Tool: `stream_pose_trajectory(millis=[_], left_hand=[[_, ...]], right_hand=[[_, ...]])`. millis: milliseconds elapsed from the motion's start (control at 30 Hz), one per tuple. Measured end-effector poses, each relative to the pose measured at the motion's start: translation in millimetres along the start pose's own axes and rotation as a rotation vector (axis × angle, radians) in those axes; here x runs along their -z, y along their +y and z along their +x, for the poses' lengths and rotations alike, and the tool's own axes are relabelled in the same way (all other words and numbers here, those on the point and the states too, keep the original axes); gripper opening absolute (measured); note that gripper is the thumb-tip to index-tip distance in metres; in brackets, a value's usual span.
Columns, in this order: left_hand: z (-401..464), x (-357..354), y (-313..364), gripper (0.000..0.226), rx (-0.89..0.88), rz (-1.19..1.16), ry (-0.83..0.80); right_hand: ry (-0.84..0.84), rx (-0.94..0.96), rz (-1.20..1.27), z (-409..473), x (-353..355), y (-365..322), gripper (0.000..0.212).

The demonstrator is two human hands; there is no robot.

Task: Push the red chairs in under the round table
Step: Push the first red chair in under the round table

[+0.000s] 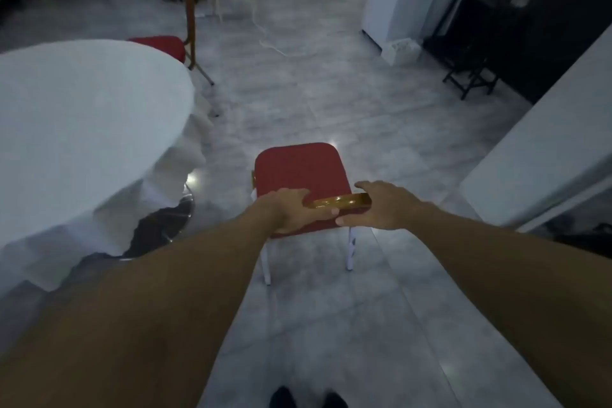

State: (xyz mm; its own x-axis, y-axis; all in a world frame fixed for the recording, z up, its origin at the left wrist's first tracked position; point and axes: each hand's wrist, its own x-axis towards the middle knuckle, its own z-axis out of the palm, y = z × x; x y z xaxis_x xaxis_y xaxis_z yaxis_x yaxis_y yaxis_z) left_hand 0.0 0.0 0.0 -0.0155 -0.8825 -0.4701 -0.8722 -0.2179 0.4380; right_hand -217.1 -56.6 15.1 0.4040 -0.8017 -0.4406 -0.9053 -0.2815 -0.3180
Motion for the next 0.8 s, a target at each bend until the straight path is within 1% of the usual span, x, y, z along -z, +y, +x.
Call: stream_pose_trajectory(millis=[133, 200, 233, 300, 367, 400, 467, 633, 800], left_hand=[[21.2, -15.3, -17.2, 0.081, -0.03, 0.025, -0.048], [30.9, -20.0, -22.3, 0.068, -0.04, 0.016, -0.03], [37.6, -21.9, -25.4, 0.061, -0.049, 0.014, -0.017], [46.1, -23.3, -27.6, 0.043, -0.052, 0.036, -0.01], [52.1, -26.8, -29.2, 0.026, -0.056, 0.051, -0.003], [54.6, -28.3, -30.6, 0.022, -0.05, 0.056, -0.006], [59.4, -31.0, -35.2, 0.022, -0.05, 0.057, -0.011], [62.6, -31.8, -36.7, 0.027, -0.07, 0.072, 0.009], [59.8, -33.1, -34.3, 0.02, -0.06, 0.066, 0.016]], right_hand=[[0.05, 0.007, -0.128, 25.6, -14.8, 8.3, 0.101], [0.059, -0.016, -0.148, 39.3, -20.0, 10.6, 0.101], [0.063, -0.015, -0.156, 48.2, -22.2, 13.4, 0.097], [0.065, -0.002, -0.184, 57.2, -22.6, 13.3, 0.08], [0.084, 0.02, -0.2, 60.6, -23.1, 13.2, 0.056], [0.09, 0.021, -0.2, 61.9, -22.9, 13.1, 0.046], [0.091, 0.017, -0.222, 64.0, -22.4, 13.9, 0.035], [0.069, 0.031, -0.27, 65.5, -17.3, 13.7, 0.031], [0.033, 0.072, -0.273, 67.4, -16.4, 19.1, 0.026]])
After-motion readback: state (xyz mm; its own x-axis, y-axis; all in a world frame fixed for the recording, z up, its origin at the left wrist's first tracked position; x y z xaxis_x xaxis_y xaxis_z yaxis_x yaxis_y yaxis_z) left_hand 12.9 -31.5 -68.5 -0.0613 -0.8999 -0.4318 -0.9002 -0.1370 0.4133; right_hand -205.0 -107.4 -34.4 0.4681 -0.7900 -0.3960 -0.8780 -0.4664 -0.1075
